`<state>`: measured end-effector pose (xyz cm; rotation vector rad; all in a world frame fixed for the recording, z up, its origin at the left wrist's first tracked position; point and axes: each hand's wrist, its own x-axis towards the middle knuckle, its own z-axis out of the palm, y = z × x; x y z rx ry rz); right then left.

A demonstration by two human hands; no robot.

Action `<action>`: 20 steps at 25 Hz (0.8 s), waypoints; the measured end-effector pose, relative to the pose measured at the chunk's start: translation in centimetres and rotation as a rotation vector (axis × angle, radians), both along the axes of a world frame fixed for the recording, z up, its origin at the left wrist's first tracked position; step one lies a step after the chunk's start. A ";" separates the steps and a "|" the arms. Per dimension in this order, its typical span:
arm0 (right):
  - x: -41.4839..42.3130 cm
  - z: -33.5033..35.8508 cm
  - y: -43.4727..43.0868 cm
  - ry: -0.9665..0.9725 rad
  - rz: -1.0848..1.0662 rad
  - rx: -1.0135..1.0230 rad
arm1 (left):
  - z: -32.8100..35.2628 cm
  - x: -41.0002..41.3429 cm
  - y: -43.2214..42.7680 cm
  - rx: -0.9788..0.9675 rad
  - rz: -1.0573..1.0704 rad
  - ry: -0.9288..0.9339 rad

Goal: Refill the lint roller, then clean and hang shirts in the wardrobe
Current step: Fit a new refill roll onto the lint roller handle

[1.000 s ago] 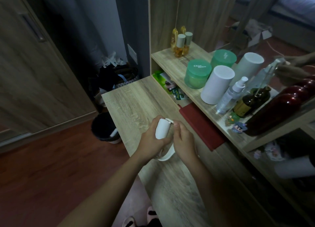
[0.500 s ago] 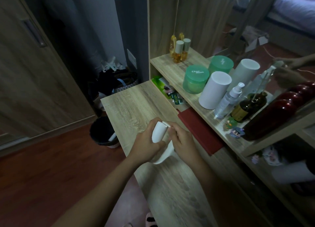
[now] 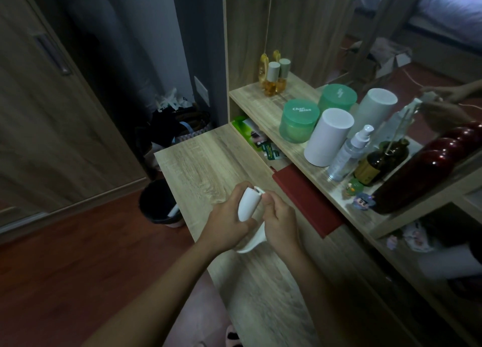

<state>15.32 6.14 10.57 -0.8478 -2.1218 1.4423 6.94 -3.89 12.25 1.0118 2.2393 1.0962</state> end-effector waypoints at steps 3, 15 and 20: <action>0.0 0.3 -0.2 0.006 0.008 -0.061 | 0.0 0.0 -0.1 -0.009 -0.010 -0.002; -0.1 0.2 -1.1 0.006 -0.046 -0.123 | 0.1 -0.1 -0.8 -0.031 -0.034 0.030; -0.1 0.2 -0.9 0.018 -0.032 -0.203 | 0.4 0.4 -1.0 -0.015 -0.064 0.052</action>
